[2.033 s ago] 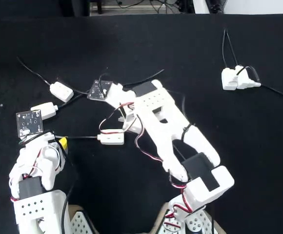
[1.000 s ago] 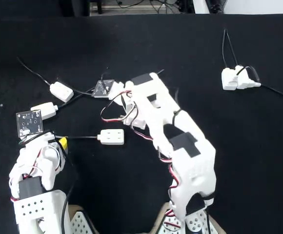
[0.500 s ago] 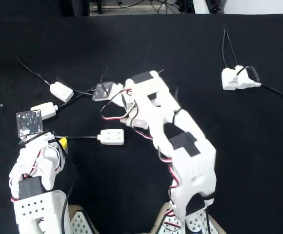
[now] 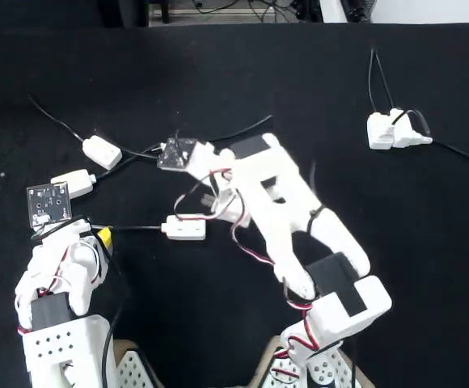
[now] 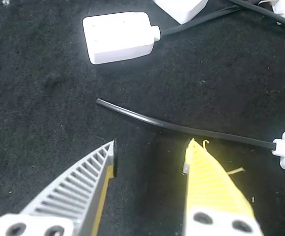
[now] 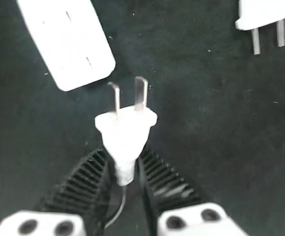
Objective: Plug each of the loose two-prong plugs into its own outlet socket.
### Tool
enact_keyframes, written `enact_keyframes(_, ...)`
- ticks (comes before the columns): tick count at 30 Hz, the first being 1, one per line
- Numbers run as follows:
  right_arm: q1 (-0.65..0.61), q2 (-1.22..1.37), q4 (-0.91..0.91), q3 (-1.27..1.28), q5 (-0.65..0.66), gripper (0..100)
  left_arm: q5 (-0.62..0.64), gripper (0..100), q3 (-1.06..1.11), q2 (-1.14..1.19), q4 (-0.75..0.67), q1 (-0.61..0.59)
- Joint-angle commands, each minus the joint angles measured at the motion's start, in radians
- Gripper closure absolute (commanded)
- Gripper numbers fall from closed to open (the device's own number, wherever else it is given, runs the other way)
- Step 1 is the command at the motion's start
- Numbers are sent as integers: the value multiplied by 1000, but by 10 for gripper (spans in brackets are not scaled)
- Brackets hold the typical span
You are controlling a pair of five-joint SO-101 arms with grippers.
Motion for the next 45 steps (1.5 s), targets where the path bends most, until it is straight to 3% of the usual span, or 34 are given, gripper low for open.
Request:
enact_keyframes(1,-14,13,-91,42,-12,902,5,766,-21,-9,-18,-10)
enact_keyframes(4,-20,70,-92,47,-6,840,5,766,-21,-9,-18,-10)
enact_keyframes(16,-14,87,133,-211,-3,840,5,766,-22,-9,-17,-7)
enact_keyframes(35,-14,280,52,-243,0,841,3,766,-22,-9,-18,-10)
enact_keyframes(40,-14,282,52,-252,94,984,3,766,-22,-9,-18,-12)
enact_keyframes(45,-12,243,87,-254,94,988,3,766,-22,-9,-18,-12)
